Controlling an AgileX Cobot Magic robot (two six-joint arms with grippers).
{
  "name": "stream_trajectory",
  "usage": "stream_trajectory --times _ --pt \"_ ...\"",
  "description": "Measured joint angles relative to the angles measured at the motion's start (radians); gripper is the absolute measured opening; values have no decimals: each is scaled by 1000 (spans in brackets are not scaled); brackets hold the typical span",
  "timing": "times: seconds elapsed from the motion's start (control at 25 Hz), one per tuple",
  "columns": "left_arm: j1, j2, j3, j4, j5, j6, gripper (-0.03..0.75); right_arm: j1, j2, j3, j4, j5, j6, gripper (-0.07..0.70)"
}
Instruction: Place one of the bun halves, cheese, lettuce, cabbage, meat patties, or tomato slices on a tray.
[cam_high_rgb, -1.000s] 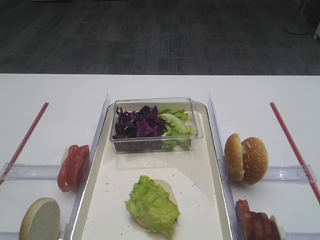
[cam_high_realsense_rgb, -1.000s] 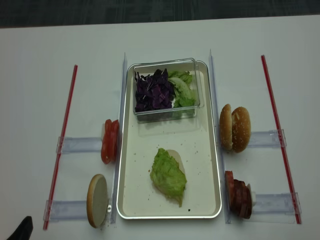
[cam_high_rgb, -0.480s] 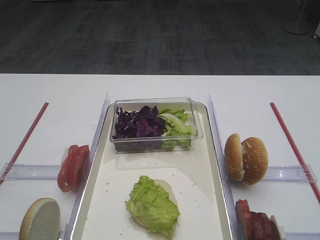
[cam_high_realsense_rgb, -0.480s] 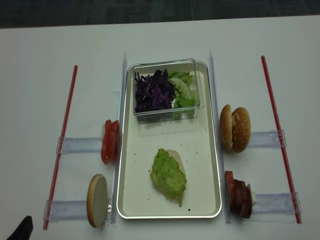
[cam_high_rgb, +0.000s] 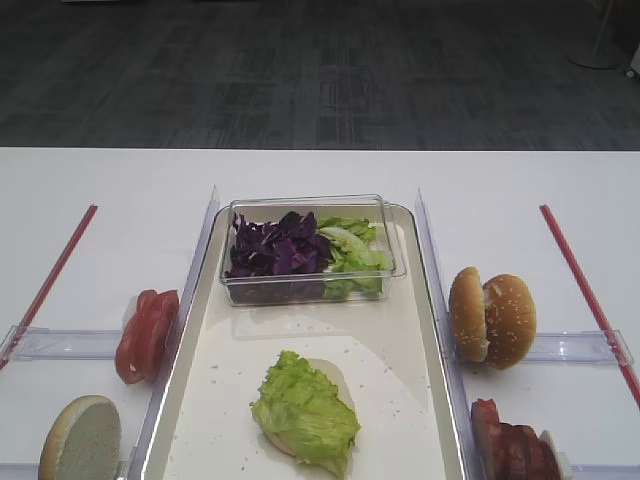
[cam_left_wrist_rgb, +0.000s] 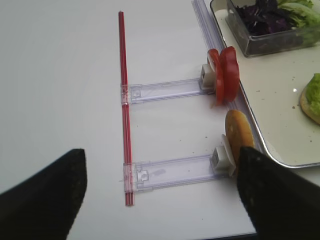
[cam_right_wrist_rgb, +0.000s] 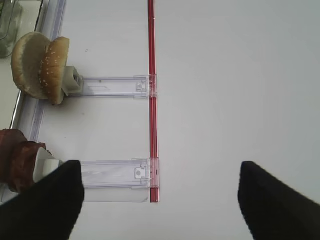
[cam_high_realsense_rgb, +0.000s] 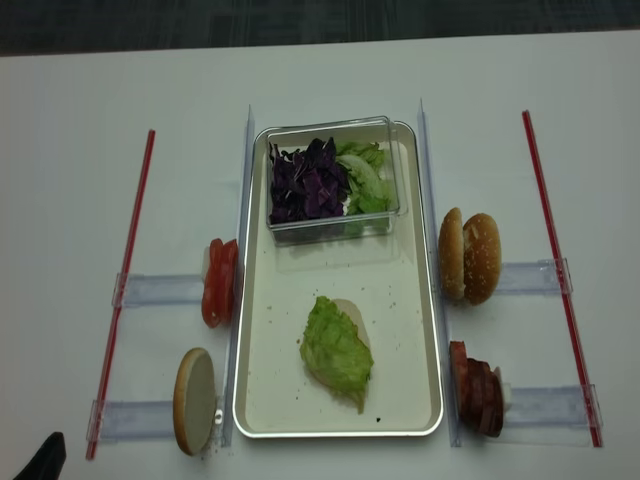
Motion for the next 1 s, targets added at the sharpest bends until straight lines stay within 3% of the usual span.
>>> stream_trajectory --times 1.0 --pt "0 0 0 0 0 0 564 0 0 12 -6 -19 21 602"
